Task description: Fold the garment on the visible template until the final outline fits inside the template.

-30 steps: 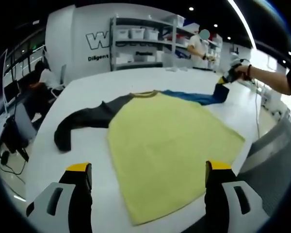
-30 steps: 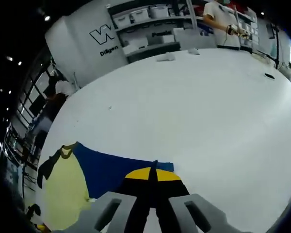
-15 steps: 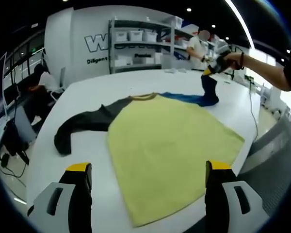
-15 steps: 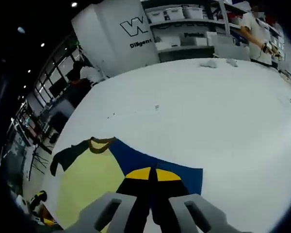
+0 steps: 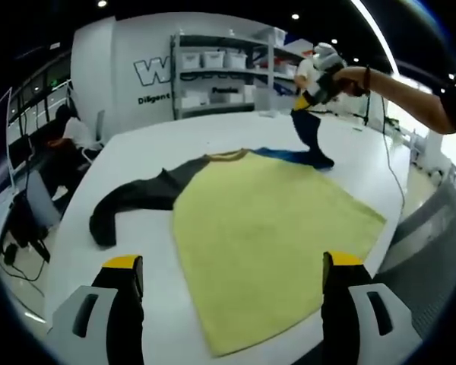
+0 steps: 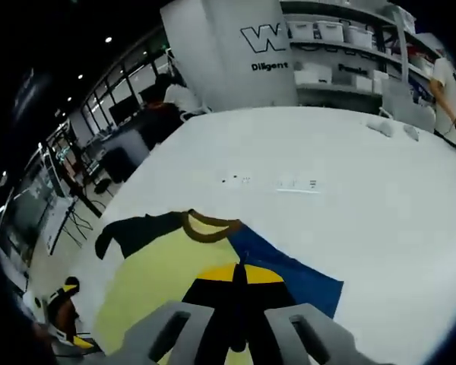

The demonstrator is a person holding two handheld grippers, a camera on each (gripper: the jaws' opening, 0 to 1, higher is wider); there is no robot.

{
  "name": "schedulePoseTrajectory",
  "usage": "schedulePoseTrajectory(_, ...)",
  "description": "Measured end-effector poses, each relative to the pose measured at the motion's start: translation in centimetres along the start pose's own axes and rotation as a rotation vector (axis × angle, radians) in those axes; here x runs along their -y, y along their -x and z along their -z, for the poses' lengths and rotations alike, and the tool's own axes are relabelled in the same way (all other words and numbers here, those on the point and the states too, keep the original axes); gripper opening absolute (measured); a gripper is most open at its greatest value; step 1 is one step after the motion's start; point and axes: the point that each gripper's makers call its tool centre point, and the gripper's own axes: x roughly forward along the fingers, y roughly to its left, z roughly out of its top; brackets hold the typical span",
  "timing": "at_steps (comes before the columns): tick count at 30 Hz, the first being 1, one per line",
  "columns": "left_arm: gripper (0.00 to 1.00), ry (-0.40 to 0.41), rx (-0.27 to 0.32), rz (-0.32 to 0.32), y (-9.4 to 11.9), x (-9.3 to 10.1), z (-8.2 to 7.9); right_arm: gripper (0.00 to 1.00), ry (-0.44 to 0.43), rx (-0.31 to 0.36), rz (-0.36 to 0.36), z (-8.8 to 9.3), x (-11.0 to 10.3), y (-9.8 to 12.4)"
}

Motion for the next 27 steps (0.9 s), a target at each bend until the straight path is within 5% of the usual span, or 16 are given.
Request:
schedulePoseTrajectory(11, 0.96, 0.003, -0.024, 0.007, -0.1, 0.1, 0.5, 0.00, 0.120, -0.013, -0.030, -1.2, -5.7, -2.3)
schedulePoseTrajectory(27, 0.97, 0.007, -0.033, 0.008, -0.1, 0.1, 0.7, 0.00, 0.097, -0.005, -0.118, -1.5, -14.9, -6.4)
